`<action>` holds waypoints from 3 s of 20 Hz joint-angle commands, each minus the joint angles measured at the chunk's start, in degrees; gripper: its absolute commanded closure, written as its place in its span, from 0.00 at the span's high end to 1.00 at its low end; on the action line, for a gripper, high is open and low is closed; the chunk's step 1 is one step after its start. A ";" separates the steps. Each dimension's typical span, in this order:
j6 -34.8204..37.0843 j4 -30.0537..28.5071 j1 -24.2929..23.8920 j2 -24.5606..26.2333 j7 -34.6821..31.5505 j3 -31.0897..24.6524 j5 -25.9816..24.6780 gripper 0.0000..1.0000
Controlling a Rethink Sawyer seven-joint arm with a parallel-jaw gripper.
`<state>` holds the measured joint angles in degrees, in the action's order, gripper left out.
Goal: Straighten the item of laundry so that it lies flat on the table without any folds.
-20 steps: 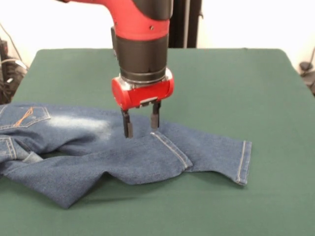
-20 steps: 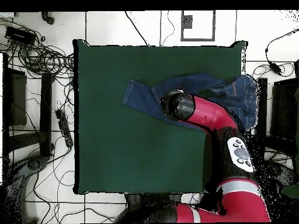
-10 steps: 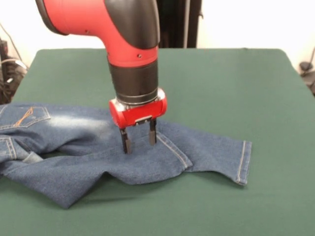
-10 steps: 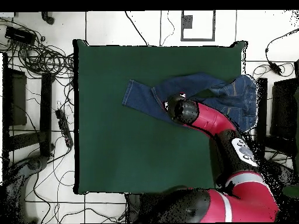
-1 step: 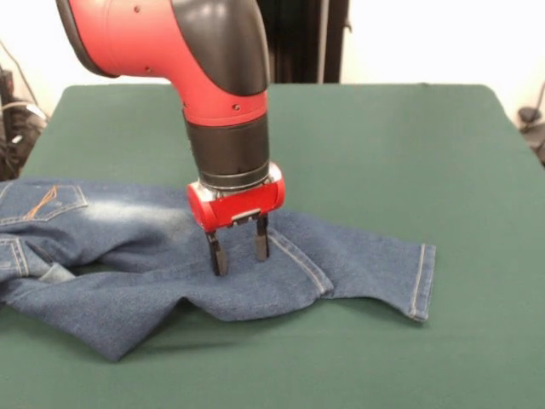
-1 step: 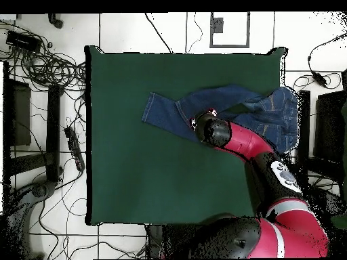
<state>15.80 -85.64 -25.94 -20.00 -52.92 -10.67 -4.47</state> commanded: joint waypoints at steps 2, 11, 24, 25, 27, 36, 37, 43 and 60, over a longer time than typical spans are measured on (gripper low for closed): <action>-1.62 -0.72 2.18 4.81 -5.62 -7.46 -3.78 1.00; -1.09 1.66 3.41 5.91 -5.90 -6.64 -4.07 1.00; -1.04 3.31 4.46 6.29 -6.69 -5.66 -4.62 0.00; -1.00 3.18 4.38 6.24 -6.70 -5.74 -4.59 0.00; -1.88 2.06 3.25 5.61 -6.64 -7.15 -4.55 0.00; -5.67 -5.01 -0.23 -2.27 -10.04 -12.53 -3.11 0.00; -6.23 -4.90 0.07 -2.51 -10.91 -12.45 -2.75 0.00; -11.14 -2.24 3.48 -3.09 -16.31 -9.31 -0.02 0.00; -13.68 -0.12 5.35 -5.63 -17.33 -10.49 6.31 0.00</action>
<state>3.32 -86.15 -25.00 -27.02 -52.92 -15.12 -2.51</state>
